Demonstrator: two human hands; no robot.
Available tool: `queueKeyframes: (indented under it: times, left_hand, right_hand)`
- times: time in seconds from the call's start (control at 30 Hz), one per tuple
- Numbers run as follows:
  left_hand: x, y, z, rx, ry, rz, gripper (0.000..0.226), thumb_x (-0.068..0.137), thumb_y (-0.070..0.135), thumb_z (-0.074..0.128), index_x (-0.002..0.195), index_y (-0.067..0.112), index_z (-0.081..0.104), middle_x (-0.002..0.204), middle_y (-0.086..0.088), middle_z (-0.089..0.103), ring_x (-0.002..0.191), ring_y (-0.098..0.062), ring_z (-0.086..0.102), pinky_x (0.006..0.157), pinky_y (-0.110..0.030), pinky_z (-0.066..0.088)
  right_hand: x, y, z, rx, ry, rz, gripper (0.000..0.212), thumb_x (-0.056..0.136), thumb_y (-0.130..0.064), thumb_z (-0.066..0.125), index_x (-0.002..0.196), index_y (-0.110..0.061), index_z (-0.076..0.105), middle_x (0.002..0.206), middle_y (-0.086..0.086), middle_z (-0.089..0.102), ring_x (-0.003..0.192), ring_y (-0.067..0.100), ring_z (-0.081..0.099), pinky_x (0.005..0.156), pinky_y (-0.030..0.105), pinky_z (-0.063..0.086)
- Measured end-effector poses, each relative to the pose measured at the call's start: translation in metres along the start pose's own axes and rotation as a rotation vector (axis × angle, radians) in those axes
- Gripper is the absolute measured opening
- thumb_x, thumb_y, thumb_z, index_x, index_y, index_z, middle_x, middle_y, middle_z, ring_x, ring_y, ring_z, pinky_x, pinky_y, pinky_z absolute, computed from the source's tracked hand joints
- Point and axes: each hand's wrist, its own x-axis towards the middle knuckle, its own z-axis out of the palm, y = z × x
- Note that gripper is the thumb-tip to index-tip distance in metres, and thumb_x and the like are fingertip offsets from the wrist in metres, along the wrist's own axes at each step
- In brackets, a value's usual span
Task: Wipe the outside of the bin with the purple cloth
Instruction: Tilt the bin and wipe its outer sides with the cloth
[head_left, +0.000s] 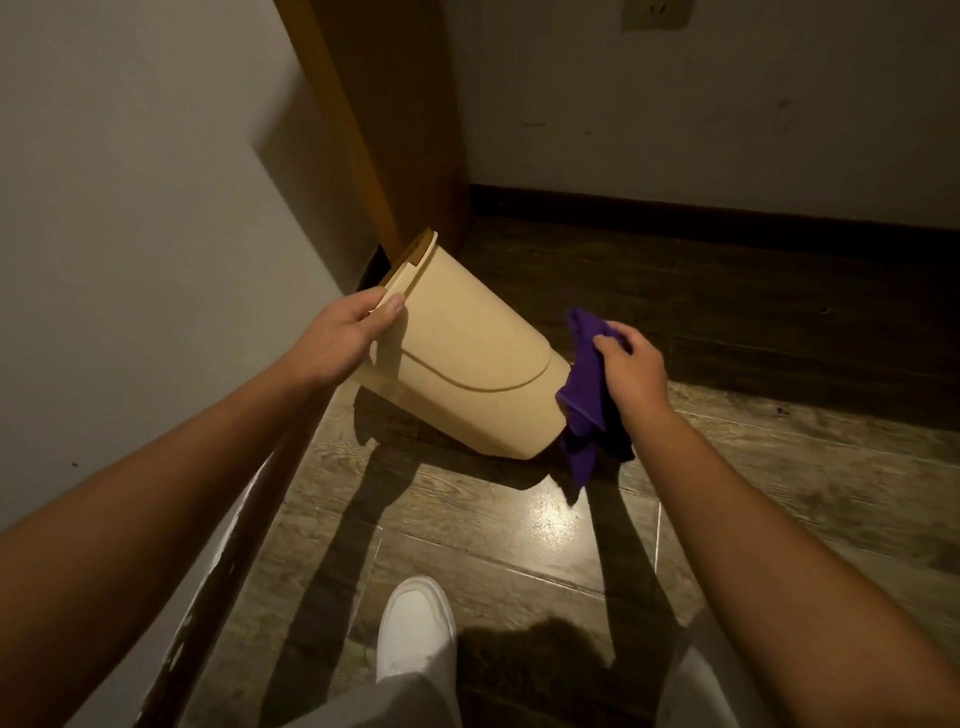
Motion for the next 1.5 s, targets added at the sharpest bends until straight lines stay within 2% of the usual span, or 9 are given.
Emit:
queueKeyframes:
  times: [0.27, 0.43, 0.57, 0.73, 0.97, 1.13, 1.23, 1.4, 1.5]
  left_hand:
    - [-0.001, 0.000, 0.007, -0.014, 0.081, 0.015, 0.029, 0.105, 0.049, 0.041, 0.101, 0.036, 0.067, 0.106, 0.014, 0.064, 0.100, -0.006, 0.058, 0.077, -0.030, 0.043]
    - [0.000, 0.010, 0.018, -0.002, 0.064, 0.046, 0.033, 0.104, 0.049, 0.043, 0.089, 0.032, 0.066, 0.104, 0.006, 0.065, 0.103, -0.021, 0.059, 0.084, -0.041, 0.048]
    - [0.000, 0.010, 0.024, 0.012, 0.057, 0.059, 0.033, 0.103, 0.049, 0.044, 0.092, 0.030, 0.068, 0.103, 0.010, 0.065, 0.101, -0.013, 0.058, 0.079, -0.034, 0.045]
    - [0.001, 0.009, 0.030, 0.025, 0.063, 0.084, 0.042, 0.103, 0.052, 0.043, 0.098, 0.022, 0.072, 0.103, 0.008, 0.067, 0.099, -0.011, 0.058, 0.075, -0.031, 0.042]
    - [-0.001, 0.023, 0.038, 0.013, 0.088, 0.087, 0.054, 0.105, 0.052, 0.039, 0.100, 0.006, 0.067, 0.104, -0.016, 0.065, 0.100, -0.032, 0.059, 0.090, -0.056, 0.049]
    - [0.003, 0.027, 0.036, 0.029, 0.064, 0.081, 0.054, 0.106, 0.052, 0.034, 0.097, 0.008, 0.065, 0.099, -0.016, 0.066, 0.096, -0.032, 0.062, 0.087, -0.052, 0.050]
    - [0.007, 0.027, 0.036, 0.036, 0.048, 0.116, 0.052, 0.108, 0.049, 0.032, 0.088, 0.014, 0.065, 0.088, -0.006, 0.067, 0.087, -0.017, 0.062, 0.083, -0.039, 0.046]
    - [0.011, 0.022, 0.031, 0.031, 0.037, 0.121, 0.048, 0.108, 0.047, 0.033, 0.074, 0.022, 0.056, 0.067, 0.008, 0.057, 0.063, -0.003, 0.054, 0.068, -0.030, 0.044]
    - [0.013, 0.022, 0.031, -0.018, 0.077, 0.057, 0.047, 0.107, 0.051, 0.034, 0.071, 0.027, 0.052, 0.067, 0.010, 0.057, 0.064, -0.003, 0.055, 0.068, -0.031, 0.044]
  right_hand:
    - [-0.013, 0.006, 0.028, 0.026, -0.077, 0.087, 0.041, 0.103, -0.038, 0.052, 0.143, -0.031, 0.059, 0.129, -0.001, 0.067, 0.108, 0.019, 0.065, 0.091, 0.041, 0.056]
    - [-0.044, 0.025, 0.043, -0.184, 0.141, -0.112, 0.041, 0.107, -0.034, 0.045, 0.145, -0.026, 0.058, 0.140, -0.001, 0.064, 0.127, 0.024, 0.058, 0.099, 0.038, 0.046]
    - [-0.058, 0.028, 0.050, -0.154, 0.213, -0.056, 0.043, 0.108, -0.033, 0.044, 0.149, -0.024, 0.053, 0.151, -0.001, 0.056, 0.139, 0.026, 0.050, 0.113, 0.047, 0.041]
    - [-0.067, 0.017, 0.055, -0.022, 0.287, -0.028, 0.042, 0.107, -0.032, 0.045, 0.147, -0.028, 0.055, 0.148, -0.001, 0.059, 0.136, 0.026, 0.053, 0.112, 0.054, 0.042]
    - [-0.110, -0.016, 0.090, 0.118, 0.267, -0.215, 0.041, 0.106, -0.027, 0.051, 0.146, -0.032, 0.055, 0.157, -0.005, 0.049, 0.148, 0.018, 0.037, 0.119, 0.058, 0.030]
    - [-0.137, -0.032, 0.107, 0.085, 0.183, -0.408, 0.046, 0.102, -0.019, 0.052, 0.146, -0.032, 0.056, 0.160, -0.007, 0.044, 0.152, 0.018, 0.028, 0.123, 0.051, 0.021]
    - [-0.152, -0.032, 0.114, 0.007, 0.153, -0.535, 0.049, 0.099, -0.012, 0.054, 0.145, -0.029, 0.058, 0.160, -0.004, 0.044, 0.153, 0.019, 0.027, 0.120, 0.044, 0.016]
    - [-0.159, -0.017, 0.124, -0.134, 0.092, -0.721, 0.050, 0.097, -0.008, 0.054, 0.143, -0.027, 0.061, 0.162, -0.001, 0.042, 0.156, 0.024, 0.024, 0.121, 0.054, 0.018]
    - [-0.157, 0.000, 0.128, -0.259, 0.047, -0.844, 0.046, 0.097, -0.008, 0.054, 0.139, -0.026, 0.063, 0.164, -0.001, 0.039, 0.157, 0.025, 0.020, 0.122, 0.057, 0.013]
